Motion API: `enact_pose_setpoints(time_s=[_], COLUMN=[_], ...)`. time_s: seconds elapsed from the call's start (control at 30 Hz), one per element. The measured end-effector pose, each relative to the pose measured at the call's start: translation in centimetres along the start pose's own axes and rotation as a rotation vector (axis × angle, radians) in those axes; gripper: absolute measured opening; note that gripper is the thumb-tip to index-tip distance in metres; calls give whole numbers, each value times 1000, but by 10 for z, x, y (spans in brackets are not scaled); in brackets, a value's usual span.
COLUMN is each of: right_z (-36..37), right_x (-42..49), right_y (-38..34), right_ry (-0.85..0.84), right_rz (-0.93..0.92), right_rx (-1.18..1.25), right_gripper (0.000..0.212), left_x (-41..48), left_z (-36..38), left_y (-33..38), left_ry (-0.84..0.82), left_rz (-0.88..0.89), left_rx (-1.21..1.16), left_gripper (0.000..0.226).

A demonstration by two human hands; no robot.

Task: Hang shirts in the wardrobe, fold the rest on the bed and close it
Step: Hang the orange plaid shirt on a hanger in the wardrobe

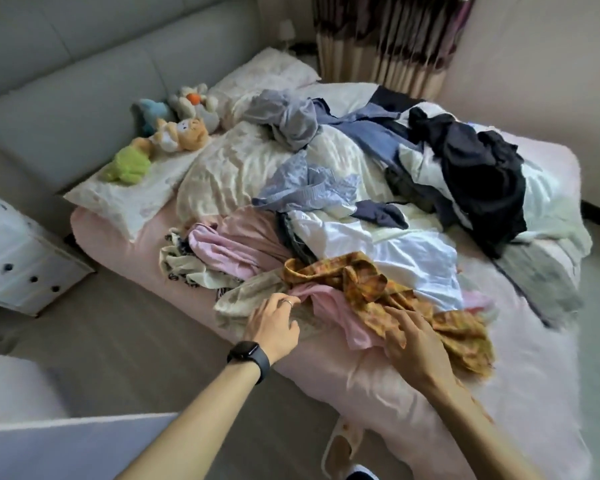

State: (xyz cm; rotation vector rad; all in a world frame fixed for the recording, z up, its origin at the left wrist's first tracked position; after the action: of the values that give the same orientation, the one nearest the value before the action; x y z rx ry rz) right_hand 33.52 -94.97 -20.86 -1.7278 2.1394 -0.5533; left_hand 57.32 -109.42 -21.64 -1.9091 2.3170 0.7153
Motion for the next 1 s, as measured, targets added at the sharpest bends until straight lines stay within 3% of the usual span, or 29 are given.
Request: enact_pose_setpoints(time_s=[0.17, 0.33, 0.57, 0.63, 0.7, 0.77, 0.9, 1.0], right_z=[2, 29, 107, 120, 116, 98, 17, -62], right_x=[71, 130, 176, 180, 185, 190, 206, 234], right_y=[40, 68, 111, 118, 118, 113, 85, 51], right_ry=[10, -61, -198, -201, -151, -54, 197, 387], right_rz=[13, 26, 174, 244, 252, 279, 330, 289], right_rx=[5, -21, -74, -48, -48, -24, 9, -9], right_gripper=[44, 57, 80, 71, 41, 24, 10, 12], left_x=[74, 135, 208, 224, 236, 246, 254, 249], left_z=[6, 32, 100, 108, 105, 88, 13, -52], left_y=[20, 12, -11, -14, -16, -17, 1, 47], left_ry=[6, -30, -71, -53, -15, 5, 2, 3], left_rz=[-17, -66, -79, -87, -82, -72, -50, 109], left_rx=[124, 274, 503, 537, 549, 467, 46, -14], left_gripper=[48, 51, 67, 58, 37, 29, 15, 17])
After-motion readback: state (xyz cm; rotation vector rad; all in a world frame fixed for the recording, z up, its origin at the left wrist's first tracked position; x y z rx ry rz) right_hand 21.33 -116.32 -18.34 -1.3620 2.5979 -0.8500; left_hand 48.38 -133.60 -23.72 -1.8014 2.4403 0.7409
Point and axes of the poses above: each hand's wrist, its own x-axis towards the middle knuckle, its own z-axis out of the palm, y = z × x, the point moved 6 cm from there along x, towards the middle knuckle, and after that the axes turned 15 degrees about -z, right-handed, at the moved point
